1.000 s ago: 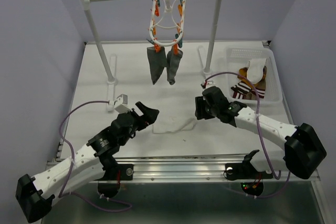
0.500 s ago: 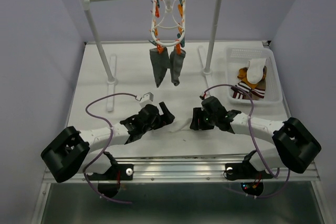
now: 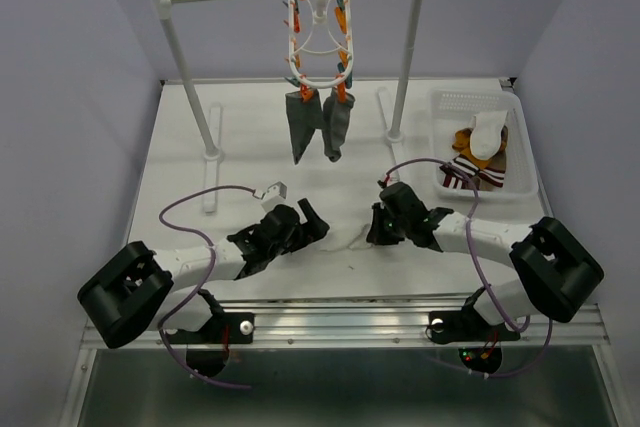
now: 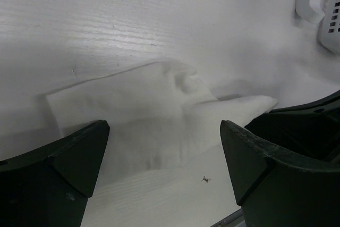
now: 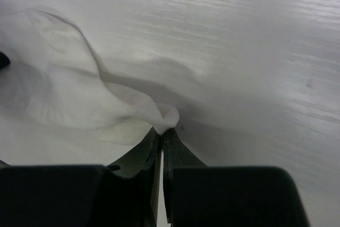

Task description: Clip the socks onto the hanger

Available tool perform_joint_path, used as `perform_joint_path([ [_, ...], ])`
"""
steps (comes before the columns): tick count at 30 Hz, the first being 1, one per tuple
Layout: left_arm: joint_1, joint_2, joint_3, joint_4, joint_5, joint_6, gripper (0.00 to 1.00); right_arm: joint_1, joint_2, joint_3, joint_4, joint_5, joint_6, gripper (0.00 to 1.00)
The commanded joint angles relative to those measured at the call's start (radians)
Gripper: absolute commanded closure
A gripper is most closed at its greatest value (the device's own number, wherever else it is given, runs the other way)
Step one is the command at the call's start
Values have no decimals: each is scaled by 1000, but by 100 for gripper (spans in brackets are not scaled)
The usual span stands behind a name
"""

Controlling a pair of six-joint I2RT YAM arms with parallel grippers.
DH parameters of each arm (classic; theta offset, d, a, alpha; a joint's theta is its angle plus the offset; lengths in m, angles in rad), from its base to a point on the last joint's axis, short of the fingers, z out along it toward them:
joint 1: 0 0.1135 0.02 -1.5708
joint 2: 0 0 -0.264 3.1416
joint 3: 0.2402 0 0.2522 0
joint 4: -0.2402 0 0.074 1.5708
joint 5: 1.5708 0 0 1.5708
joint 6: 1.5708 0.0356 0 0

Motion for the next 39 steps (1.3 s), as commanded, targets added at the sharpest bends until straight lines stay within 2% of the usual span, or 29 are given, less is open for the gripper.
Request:
perform_joint_path([
  [1,1,-45,-40,21,-58,-30,1,5,-94,60,-200,153,-110,95],
  [4,1,-42,-55,26,-74,-37,1,-5,-105,132,-378,165,-143,94],
  [6,2,-37,-64,43,-80,-42,1,-5,-106,166,-408,27,-208,94],
  [7,2,-31,-67,49,-81,-40,1,-5,-105,175,-432,26,-203,94],
  [9,2,-20,-60,52,-83,-40,1,-5,-100,203,-478,45,-203,91],
  [11,2,-4,-46,49,-84,-37,1,-17,-72,258,-581,206,-167,88],
  [13,2,3,-38,46,-83,-34,1,-18,-51,280,-589,220,-168,87],
  [16,2,-8,-17,20,-78,-30,1,-18,9,320,-624,294,-171,81],
  [17,2,-14,-9,8,-81,-27,1,-18,24,330,-638,332,-159,57],
  [19,2,-37,17,-69,-81,-10,1,-18,64,356,-658,445,-186,37],
  [20,2,-46,28,-69,-81,-4,1,-18,64,357,-661,446,-186,37],
  [22,2,-66,52,-141,-84,12,1,-18,73,387,-655,495,-247,6],
  [23,2,-95,80,-165,-84,25,1,-18,63,396,-636,489,-302,0],
  [26,2,-177,120,-235,-100,41,1,-18,-47,387,-516,350,-408,0],
  [27,4,-224,130,-273,-113,39,1,-18,-124,357,-480,261,-454,0],
  [31,11,-324,156,-383,-199,9,1,-18,-261,292,-336,147,-492,0],
  [33,16,-399,169,-420,-250,-5,1,-18,-287,271,-291,150,-484,0],
  [35,19,-474,186,-472,-281,-11,1,-18,-302,278,-271,219,-464,0],
  [36,19,-496,189,-480,-300,-4,1,-18,-302,289,-270,299,-434,0],
  [39,19,-559,205,-410,-256,93,1,-18,-299,330,-270,436,-354,0],
])
